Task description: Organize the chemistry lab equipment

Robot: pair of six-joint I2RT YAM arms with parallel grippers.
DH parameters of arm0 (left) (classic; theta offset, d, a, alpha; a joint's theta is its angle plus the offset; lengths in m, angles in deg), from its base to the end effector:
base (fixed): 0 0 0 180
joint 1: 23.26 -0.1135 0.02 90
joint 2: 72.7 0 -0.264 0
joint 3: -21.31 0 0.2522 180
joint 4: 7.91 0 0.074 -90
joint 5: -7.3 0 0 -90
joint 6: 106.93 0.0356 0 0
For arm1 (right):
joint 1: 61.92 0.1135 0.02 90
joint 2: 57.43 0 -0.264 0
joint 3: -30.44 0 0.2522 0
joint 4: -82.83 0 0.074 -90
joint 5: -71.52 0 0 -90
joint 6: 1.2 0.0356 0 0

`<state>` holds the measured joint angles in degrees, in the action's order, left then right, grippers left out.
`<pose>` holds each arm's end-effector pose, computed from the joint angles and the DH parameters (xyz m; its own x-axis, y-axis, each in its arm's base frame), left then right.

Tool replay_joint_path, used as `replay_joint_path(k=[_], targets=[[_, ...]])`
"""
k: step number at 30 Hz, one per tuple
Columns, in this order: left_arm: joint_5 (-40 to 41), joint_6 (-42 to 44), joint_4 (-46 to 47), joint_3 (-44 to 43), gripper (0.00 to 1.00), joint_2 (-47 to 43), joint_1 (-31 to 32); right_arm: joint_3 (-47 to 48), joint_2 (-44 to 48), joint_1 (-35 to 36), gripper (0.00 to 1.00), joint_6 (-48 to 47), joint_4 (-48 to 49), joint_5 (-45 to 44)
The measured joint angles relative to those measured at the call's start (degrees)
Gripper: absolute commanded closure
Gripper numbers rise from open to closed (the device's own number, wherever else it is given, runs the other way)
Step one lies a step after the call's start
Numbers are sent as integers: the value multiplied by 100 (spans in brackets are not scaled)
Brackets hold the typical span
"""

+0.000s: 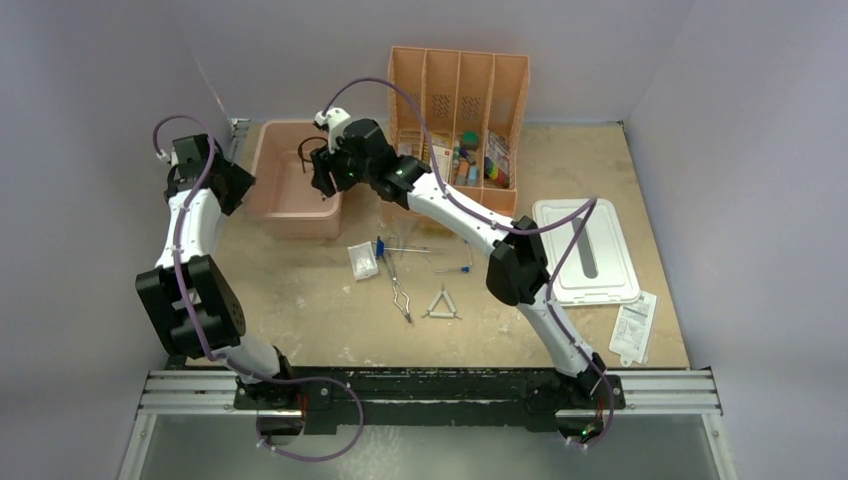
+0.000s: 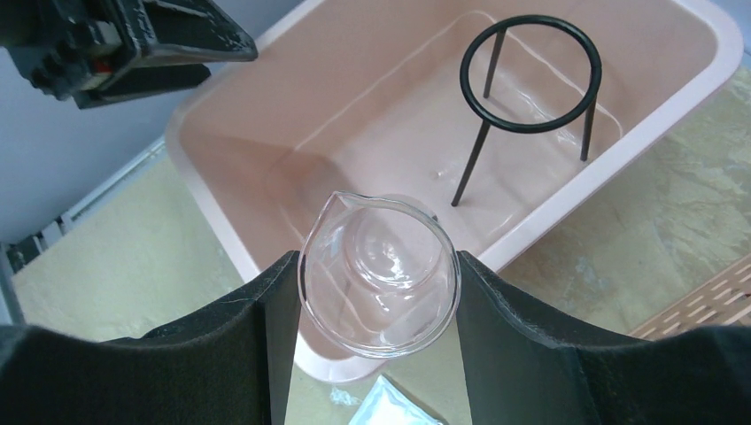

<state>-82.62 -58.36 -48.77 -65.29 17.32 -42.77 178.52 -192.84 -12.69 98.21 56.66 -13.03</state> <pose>0.3302 0.1170 0.2859 -0.2718 -0.7983 -0.5374 -0.6866 0.5522 -0.4730 0.3634 0.4267 0.3286 -0.2835 -0.0796 -0.9557 -0.7783 0.6012 0.1809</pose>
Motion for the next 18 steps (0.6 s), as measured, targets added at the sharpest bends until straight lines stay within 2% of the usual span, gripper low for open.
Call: replay_joint_path(k=[9,16,18], targets=[[-313,4,-52,81,65,63,-11,-7,-39,2,45,-199,-42,9],[-918,-146,101,216,67,61,-33,-50,-46,55,44,-240,-15,7],[-1093,-251,212,295,63,57,-37,-70,-83,68,44,-295,-13,-4]])
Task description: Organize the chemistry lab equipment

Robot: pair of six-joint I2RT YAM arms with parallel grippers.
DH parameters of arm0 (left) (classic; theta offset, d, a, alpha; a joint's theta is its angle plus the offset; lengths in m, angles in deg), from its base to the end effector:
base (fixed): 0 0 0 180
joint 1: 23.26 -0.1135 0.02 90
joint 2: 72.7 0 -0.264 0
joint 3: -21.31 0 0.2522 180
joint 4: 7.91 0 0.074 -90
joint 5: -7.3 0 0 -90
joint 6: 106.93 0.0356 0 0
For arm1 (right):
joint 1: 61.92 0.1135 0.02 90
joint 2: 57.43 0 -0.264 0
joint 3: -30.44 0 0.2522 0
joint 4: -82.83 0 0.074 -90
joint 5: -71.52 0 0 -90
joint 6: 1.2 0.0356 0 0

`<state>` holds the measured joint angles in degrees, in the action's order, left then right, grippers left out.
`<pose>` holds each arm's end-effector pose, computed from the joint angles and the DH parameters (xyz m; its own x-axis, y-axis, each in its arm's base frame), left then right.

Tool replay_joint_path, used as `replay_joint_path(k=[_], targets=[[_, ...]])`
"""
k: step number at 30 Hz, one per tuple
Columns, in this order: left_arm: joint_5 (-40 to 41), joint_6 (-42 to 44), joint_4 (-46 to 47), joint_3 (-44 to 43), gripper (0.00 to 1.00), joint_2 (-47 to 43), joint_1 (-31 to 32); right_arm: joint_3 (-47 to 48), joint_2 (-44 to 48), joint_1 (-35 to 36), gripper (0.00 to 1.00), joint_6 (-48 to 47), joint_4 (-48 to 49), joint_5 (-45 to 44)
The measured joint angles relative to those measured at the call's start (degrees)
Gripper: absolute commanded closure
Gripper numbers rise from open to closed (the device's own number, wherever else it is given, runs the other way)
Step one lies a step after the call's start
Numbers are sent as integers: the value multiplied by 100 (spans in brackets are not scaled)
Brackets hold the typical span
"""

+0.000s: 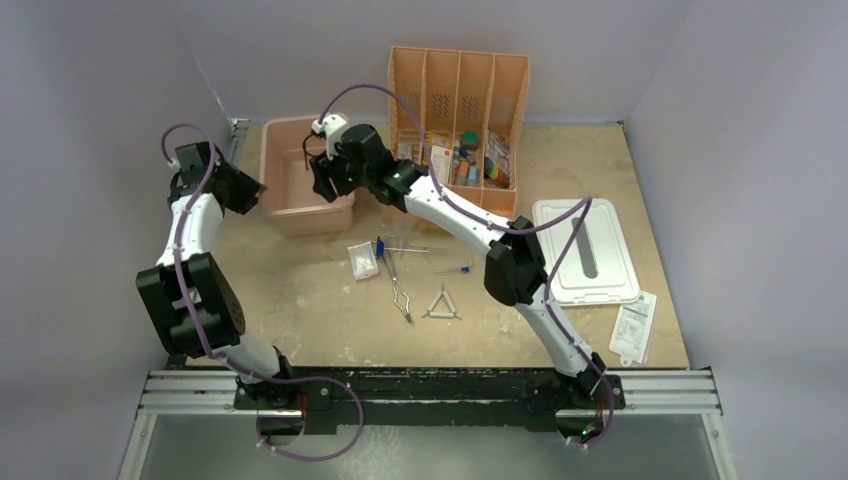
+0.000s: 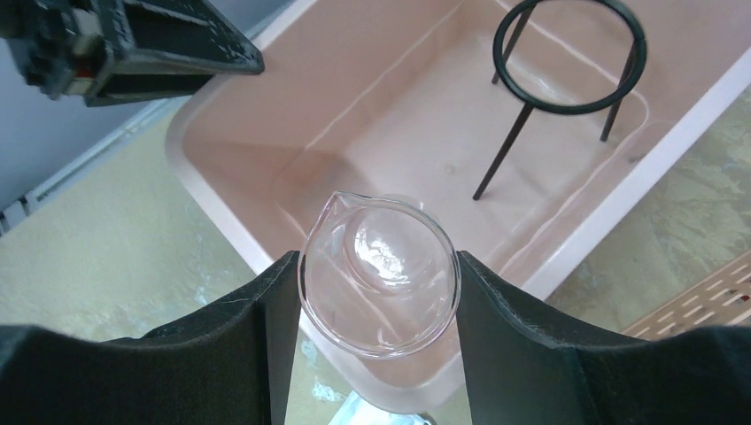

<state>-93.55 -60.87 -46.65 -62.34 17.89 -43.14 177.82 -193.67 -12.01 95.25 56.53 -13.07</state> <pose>0.3307 0.1124 0.2691 -0.3385 -0.8471 -0.4096 -0.6183 0.5284 -0.5818 0.3605 0.4335 0.3162 -0.2595 -0.1346 -0.9563 -0.7961 0.5904 0.1329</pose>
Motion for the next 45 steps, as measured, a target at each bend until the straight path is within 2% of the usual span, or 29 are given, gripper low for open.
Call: replay_joint_path(k=[4,8,12,22,28,36,40,45], targets=[[-129,-50,31,138,45,-26,9,-68,-144,22,44,-131,-9,-133],[-133,-37,-280,243,38,-26,35,-74,-402,24,43,-258,79,-203],[125,72,-505,162,41,-39,131,-59,-428,42,42,-332,144,-297],[579,308,-811,24,41,-271,332,94,-566,50,38,-385,173,-339],[776,345,-1023,-4,42,-304,404,660,-1075,42,39,-420,422,-492],[1104,424,-1123,-339,42,-708,632,728,-1137,22,41,-461,442,-597],[984,439,-896,-640,42,-1008,767,728,-1132,17,42,-468,442,-560],[339,402,-459,-863,40,-970,922,675,-1049,-15,43,-494,420,-262]])
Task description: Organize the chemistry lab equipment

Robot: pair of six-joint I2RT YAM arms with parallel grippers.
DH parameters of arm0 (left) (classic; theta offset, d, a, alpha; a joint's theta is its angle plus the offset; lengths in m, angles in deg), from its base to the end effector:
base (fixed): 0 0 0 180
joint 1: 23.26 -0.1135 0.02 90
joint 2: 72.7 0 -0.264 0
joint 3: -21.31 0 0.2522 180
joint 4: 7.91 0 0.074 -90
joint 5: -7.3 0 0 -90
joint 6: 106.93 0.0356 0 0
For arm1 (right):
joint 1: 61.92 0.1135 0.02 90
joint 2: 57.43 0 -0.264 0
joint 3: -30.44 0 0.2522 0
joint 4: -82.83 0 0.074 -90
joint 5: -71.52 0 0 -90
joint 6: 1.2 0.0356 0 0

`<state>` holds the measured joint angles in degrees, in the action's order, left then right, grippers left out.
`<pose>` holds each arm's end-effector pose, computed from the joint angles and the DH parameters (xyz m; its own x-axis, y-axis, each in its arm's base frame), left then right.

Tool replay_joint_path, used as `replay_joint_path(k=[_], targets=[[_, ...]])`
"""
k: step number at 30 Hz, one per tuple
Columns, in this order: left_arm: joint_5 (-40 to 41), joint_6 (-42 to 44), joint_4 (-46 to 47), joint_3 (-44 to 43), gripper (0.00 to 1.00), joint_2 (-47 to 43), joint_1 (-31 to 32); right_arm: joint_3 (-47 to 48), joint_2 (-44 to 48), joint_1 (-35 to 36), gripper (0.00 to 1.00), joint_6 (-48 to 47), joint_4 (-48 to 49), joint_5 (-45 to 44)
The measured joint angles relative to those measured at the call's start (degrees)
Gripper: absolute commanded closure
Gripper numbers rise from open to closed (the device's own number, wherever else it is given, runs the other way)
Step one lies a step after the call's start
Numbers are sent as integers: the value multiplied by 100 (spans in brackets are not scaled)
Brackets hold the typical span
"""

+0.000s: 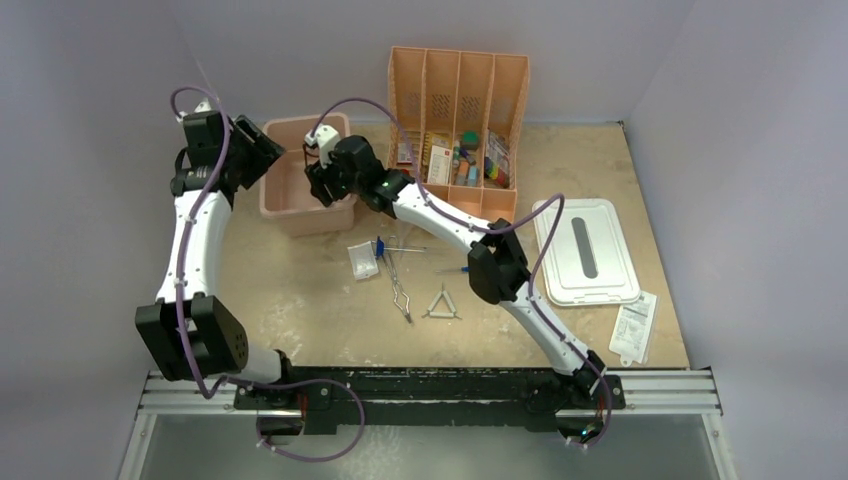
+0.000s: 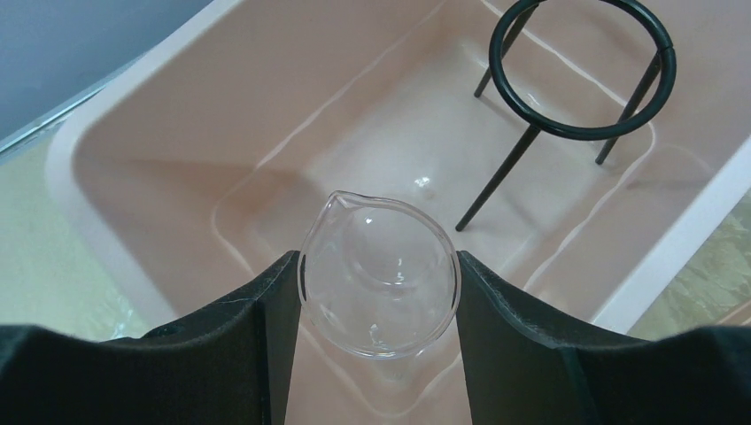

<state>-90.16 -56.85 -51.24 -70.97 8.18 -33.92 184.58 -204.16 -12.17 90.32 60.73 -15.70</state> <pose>0.3135 0.0543 0.3662 -0.3504 -0.7134 -0.6068 -0.3912 0.7002 -0.5973 0.3843 0.4566 0.2631 -0.1848 -0.1773 -0.9666 -0.7880 0.6145 0.0380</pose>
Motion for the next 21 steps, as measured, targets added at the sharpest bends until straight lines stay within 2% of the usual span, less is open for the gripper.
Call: replay_joint_path(k=[9,16,21], targets=[[-1021,-107,118,-4,35,960,28,-450,542,-105,43,0,15,437],[-1467,31,166,-4,34,1196,282,-511,627,-140,43,-28,94,649],[-1460,103,114,-7,49,1257,393,-610,627,-140,43,-188,72,691]])
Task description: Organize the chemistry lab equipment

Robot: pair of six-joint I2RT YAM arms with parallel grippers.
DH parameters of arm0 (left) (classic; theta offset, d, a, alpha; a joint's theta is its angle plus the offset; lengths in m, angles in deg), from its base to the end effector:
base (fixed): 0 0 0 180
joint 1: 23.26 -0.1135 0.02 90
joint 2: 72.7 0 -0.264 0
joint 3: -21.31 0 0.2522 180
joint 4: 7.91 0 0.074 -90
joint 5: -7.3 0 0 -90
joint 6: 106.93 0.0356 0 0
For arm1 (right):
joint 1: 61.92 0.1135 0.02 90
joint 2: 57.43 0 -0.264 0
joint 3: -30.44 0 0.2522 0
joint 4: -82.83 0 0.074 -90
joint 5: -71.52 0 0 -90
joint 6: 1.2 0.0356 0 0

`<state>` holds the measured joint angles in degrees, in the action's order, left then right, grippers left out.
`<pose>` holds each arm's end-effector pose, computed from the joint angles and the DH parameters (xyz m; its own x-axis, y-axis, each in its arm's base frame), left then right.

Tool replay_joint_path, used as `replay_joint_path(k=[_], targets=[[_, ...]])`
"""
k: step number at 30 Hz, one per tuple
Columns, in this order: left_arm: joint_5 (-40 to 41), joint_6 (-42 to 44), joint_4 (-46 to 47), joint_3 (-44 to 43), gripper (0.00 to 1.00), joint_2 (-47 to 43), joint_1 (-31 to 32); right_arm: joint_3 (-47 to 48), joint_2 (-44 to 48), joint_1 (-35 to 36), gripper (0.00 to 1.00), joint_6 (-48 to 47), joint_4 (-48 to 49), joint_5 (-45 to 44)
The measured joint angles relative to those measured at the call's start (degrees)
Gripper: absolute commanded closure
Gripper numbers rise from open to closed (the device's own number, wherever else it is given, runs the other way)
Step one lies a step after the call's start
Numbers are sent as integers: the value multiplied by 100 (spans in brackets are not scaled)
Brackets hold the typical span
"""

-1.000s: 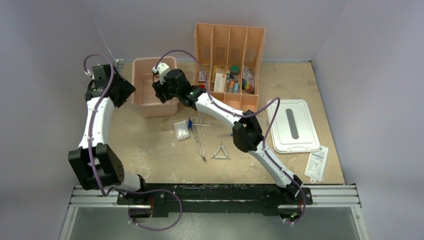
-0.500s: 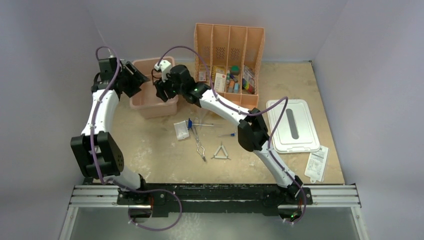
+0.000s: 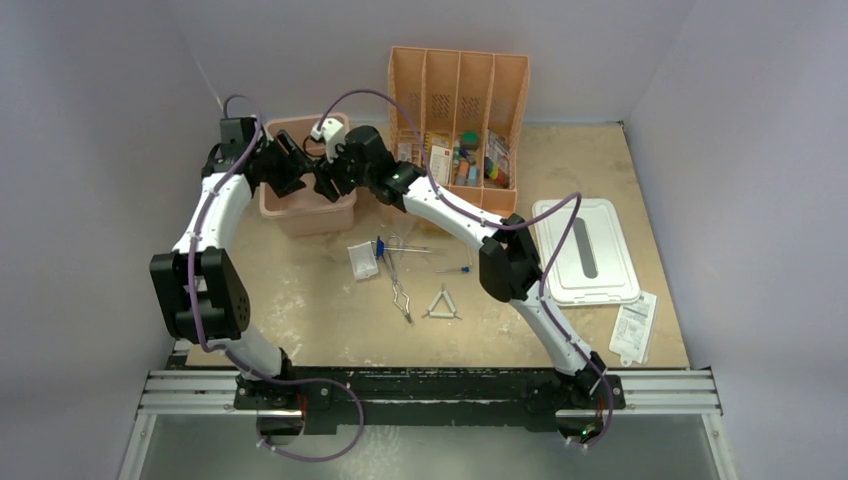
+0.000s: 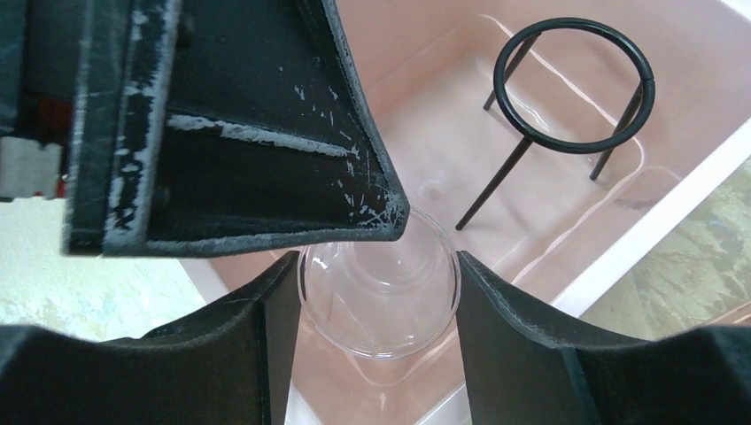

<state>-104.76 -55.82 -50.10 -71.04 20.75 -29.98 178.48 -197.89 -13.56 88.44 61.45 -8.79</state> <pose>0.3650 0.0295 0.2988 -0.6324 -0.6604 -0.4049 -0.3006 0.6909 -0.6574 0.3806 0.4371 0.2888 -0.1532 -0.1816 -0.9714 -0.8463 0.5317 0.0340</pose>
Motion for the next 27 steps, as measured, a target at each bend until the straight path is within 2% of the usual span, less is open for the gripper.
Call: replay_joint_path(k=[6,10,15,17,20,22,25,27], targets=[[173,269,-363,-264,66,179,96,-39,0,0,43,-164,-52,-11],[227,365,-518,-358,73,240,181,-39,0,0,43,-197,-166,-2],[317,420,-737,-507,76,337,234,-42,0,9,43,-208,-260,0],[328,426,-778,-522,75,356,243,-50,0,7,44,-201,-280,2],[330,428,-813,-522,57,365,243,-55,0,11,44,-173,-293,4],[378,452,-852,-522,52,365,240,-57,0,7,44,-131,-275,-15],[428,470,-922,-520,51,365,234,-66,0,-24,44,11,-181,-4],[420,505,-920,-516,56,365,225,-125,7,-57,44,136,-59,44]])
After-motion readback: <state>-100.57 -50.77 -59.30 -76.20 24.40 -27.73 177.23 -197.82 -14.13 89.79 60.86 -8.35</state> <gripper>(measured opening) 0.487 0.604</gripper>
